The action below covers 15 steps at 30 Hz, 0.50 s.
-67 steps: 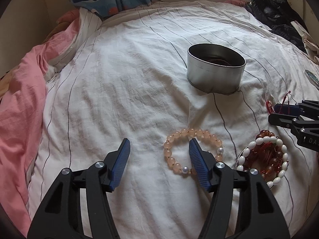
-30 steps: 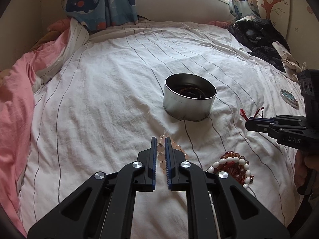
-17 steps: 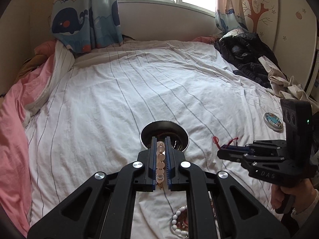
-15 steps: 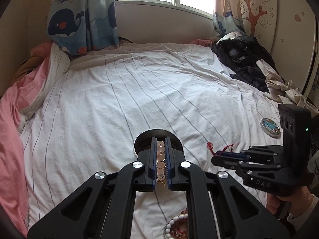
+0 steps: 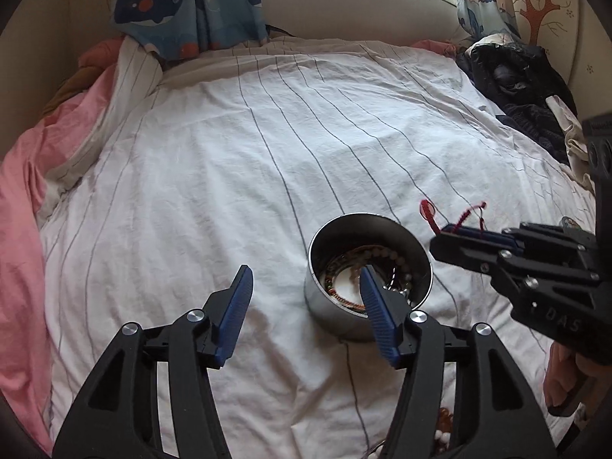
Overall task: Organize jewelry
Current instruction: 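Carry both bracelets over the silver tin and open both grippers, then move both grippers to the white and amber bead bracelets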
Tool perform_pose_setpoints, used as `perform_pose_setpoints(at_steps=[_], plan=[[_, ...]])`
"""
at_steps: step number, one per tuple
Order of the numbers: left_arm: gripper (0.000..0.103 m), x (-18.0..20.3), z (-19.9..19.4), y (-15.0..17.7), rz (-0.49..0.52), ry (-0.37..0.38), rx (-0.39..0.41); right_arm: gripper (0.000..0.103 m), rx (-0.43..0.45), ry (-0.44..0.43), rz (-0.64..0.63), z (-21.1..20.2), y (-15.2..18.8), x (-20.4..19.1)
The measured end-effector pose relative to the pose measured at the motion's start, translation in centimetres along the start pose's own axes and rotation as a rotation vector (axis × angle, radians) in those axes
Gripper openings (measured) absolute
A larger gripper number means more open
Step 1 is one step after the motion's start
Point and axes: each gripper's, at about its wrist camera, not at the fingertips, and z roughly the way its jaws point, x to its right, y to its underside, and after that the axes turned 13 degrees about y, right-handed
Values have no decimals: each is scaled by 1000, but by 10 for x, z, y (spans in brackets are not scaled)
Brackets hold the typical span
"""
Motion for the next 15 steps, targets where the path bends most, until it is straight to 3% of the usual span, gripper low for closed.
perform_pose_setpoints(at_steps=[2,3,4,5,10,15], plan=[[67,-1,-9,9,17,-42,1,13,-8,-10,-15,10,-5,-11],[70,-2,-13,15,21,-62,5,20,-30,-3,-34,19,-7,-17],[74,-1,-17,22,22,-77,6,31,-50,24,-56,27,-7,-22],[79,0,-21,29,23,-84,5,51,-51,60,-71,32,-6,-25],[83,2,-34,68,38,-90,-21,53,-38,131,-73,0,20,-12],[83,3,-40,94,12,-116,-28,67,-81,202,-46,-37,78,13]])
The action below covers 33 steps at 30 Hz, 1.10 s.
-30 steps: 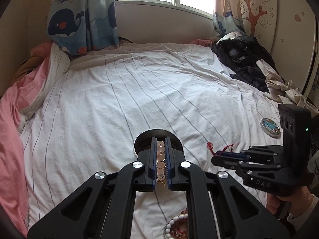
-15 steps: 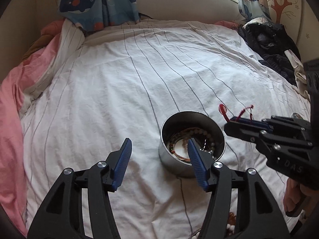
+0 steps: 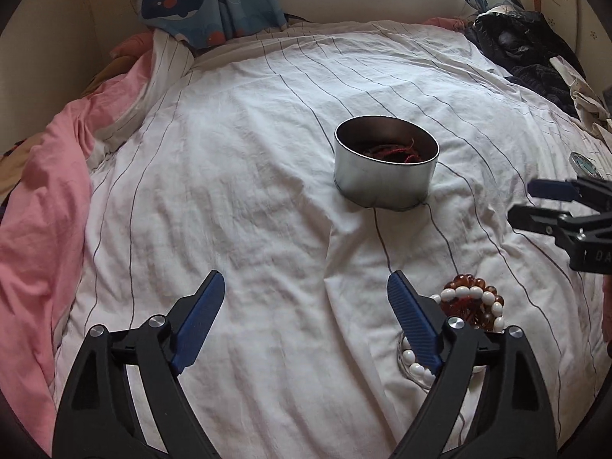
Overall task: Organize jewelry
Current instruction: 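Move both grippers to the white and amber bead bracelets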
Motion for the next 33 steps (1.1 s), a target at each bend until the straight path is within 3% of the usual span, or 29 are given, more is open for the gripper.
perform_pose_setpoints(at_steps=[5,9,13,33], plan=[[85,0,-8,12,-44,-23,49,70,-96,12,126,14,51,16],[86,4,-11,8,-24,-45,76,79,-58,55,103,14,50,1],[89,4,-15,7,-25,-44,91,81,-47,116,55,17,52,-11],[95,13,-6,5,13,-41,61,89,-59,109,46,23,52,-13]])
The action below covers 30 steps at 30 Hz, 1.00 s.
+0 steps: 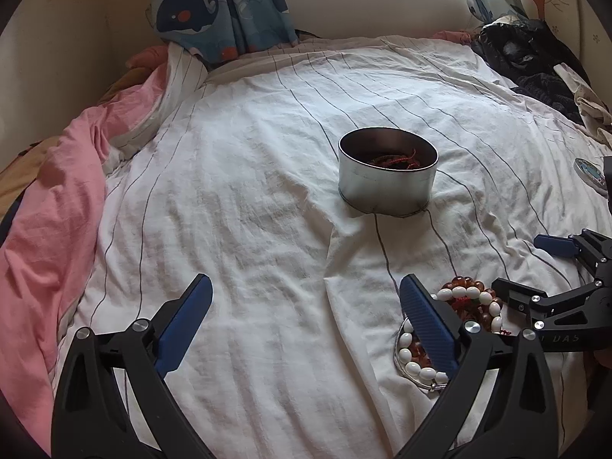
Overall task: Organize jewelry
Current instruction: 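Move both grippers to the white and amber bead bracelets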
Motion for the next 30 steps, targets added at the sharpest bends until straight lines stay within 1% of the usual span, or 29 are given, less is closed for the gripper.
perform_pose_setpoints(at_steps=[4,12,15,18,21,24,26,30], plan=[[95,1,1,2,7,22,-11,90,-1,-2,2,0,0,0],[95,3,5,4,27,27,-30,91,-1,-2,2,0,0,0],[95,-1,2,5,21,68,-39,91,-1,-9,6,0,0,0],[95,-4,1,7,17,127,-50,91,-3,-19,14,-1,1,1],[95,-1,3,8,32,146,-57,91,-3,-25,23,-2,0,4],[95,9,9,12,71,142,-80,91,-1,-31,31,-3,-1,6],[95,16,13,14,101,124,-94,91,0,-34,36,-4,-1,7],[96,14,21,16,110,35,-115,91,0,-35,37,-5,-1,7]])
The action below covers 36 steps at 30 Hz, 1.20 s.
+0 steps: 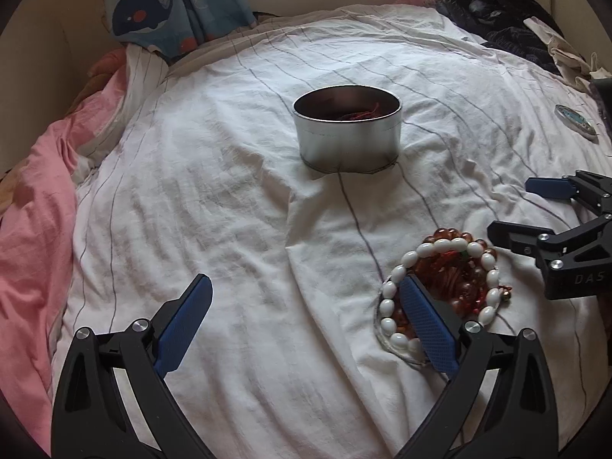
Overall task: Organize jewelry
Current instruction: 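Move both grippers to the white and amber bead bracelets, then close the left gripper on the white bead bracelet while the right gripper grasps the amber bead bracelet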
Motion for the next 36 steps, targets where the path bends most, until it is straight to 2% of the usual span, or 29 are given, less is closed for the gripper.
perform_pose_setpoints(at_steps=[4,7,12,16,18,19,22,24,29,33,36], plan=[[97,-12,2,-1,-40,-63,-10,91,8,10,-5,-2,0,0],[96,-12,-1,-1,-43,-67,-1,91,53,32,-31,-10,-1,-5],[96,2,-4,-6,-2,68,47,91,72,3,-67,-14,-2,-15],[96,17,12,-14,72,73,35,91,56,3,-57,-11,-3,-12],[84,13,16,-17,28,126,40,91,49,-2,-38,-9,-4,-8],[66,9,18,-18,-6,148,36,91,45,-5,-29,-9,-4,-6],[51,-15,22,-19,-140,133,48,91,30,-18,1,-6,-5,-1],[50,-33,20,-17,-233,112,77,91,28,-16,6,-7,-6,1],[42,-63,14,-9,-385,180,131,91,60,4,-31,-12,-7,-6],[42,-60,21,-11,-372,248,101,91,97,-18,-98,-18,-19,-19],[42,-51,24,-11,-323,202,77,91,98,-51,-133,-16,-29,-26]])
